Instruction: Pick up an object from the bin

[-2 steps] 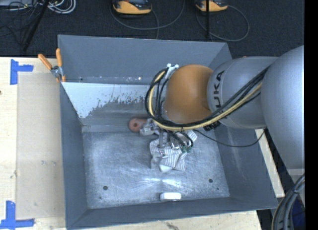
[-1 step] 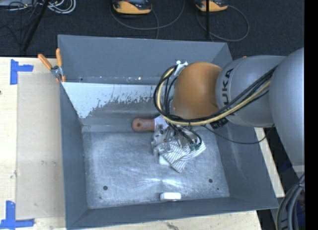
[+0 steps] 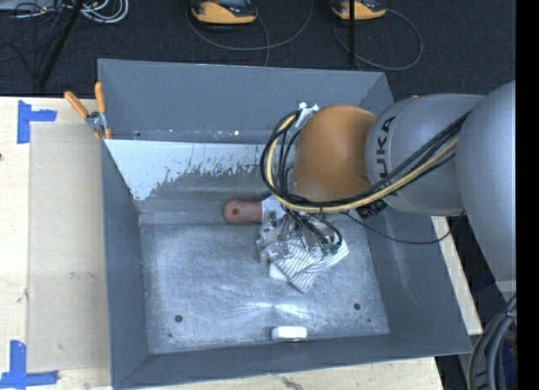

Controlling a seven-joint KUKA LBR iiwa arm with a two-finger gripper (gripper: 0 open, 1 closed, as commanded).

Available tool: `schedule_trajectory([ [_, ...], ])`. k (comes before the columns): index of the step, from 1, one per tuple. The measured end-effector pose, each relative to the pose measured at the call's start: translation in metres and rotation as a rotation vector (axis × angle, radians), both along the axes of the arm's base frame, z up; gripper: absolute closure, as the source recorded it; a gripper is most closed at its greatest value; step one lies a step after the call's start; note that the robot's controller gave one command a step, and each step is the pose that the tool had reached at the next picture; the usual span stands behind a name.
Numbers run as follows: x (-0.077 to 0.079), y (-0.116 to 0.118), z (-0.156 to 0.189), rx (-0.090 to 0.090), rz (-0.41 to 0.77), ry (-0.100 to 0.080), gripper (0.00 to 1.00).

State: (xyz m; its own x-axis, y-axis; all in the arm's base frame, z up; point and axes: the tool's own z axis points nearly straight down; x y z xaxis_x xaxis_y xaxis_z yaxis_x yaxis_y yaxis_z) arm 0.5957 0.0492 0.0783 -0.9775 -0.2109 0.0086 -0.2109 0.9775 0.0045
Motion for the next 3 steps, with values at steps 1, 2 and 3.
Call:
schedule_trajectory([
  [1,-0.003,-0.002,0.031,-0.002,-0.02,-0.002,1.0],
  [2,-0.007,-0.009,0.067,-0.002,-0.027,-0.013,1.0],
  [3,-0.006,-0.01,0.097,-0.003,-0.026,0.0,1.0],
])
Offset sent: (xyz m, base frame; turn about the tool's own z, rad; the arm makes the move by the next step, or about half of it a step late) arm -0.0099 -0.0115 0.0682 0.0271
